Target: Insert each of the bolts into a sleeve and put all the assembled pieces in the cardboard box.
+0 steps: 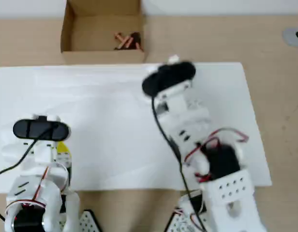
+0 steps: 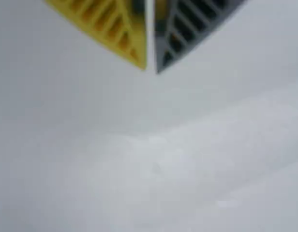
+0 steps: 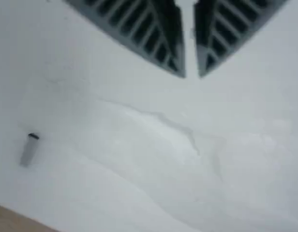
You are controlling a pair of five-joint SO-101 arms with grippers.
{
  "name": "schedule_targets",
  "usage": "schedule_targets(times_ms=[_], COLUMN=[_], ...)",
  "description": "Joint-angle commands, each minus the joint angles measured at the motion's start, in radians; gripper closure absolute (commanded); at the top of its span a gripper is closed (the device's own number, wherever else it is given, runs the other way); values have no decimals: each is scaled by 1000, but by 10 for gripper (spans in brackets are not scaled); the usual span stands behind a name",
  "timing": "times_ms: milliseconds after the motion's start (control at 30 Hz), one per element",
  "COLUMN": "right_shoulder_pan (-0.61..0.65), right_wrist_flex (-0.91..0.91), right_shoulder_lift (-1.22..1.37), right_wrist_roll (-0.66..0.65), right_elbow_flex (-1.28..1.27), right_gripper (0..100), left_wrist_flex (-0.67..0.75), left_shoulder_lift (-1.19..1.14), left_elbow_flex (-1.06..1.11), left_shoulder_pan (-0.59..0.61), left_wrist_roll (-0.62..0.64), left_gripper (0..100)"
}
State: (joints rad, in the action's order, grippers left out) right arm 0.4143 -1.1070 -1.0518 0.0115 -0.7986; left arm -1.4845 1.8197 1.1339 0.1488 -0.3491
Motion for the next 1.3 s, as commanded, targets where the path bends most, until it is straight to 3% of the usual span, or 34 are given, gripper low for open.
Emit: schedule_targets(times_ms=[0, 267, 467, 767, 1000, 1267], right_shoulder_pan=[-15, -13, -10, -15, -15, -13], right_wrist_flex=[141, 302, 285, 219, 34, 23], right_shoulder_lift=[-157, -536, -869, -849, -871, -871], right_wrist_roll=[-8, -8, -8, -8, -8, -8], right_elbow_flex=[-249, -636, -809, -892, -889, -886], right_gripper=[988, 988, 988, 988, 988, 988], left_wrist_flex=[-2, 38, 66, 104, 137, 140], left_shoulder_lift=[4, 4, 4, 4, 4, 2], left_elbow_flex=[25, 149, 239, 338, 373, 377], left_shoulder_pan=[9, 9, 6, 9, 9, 3], left_wrist_roll=[64, 103, 103, 98, 103, 98], left_gripper=[990, 990, 990, 990, 990, 990])
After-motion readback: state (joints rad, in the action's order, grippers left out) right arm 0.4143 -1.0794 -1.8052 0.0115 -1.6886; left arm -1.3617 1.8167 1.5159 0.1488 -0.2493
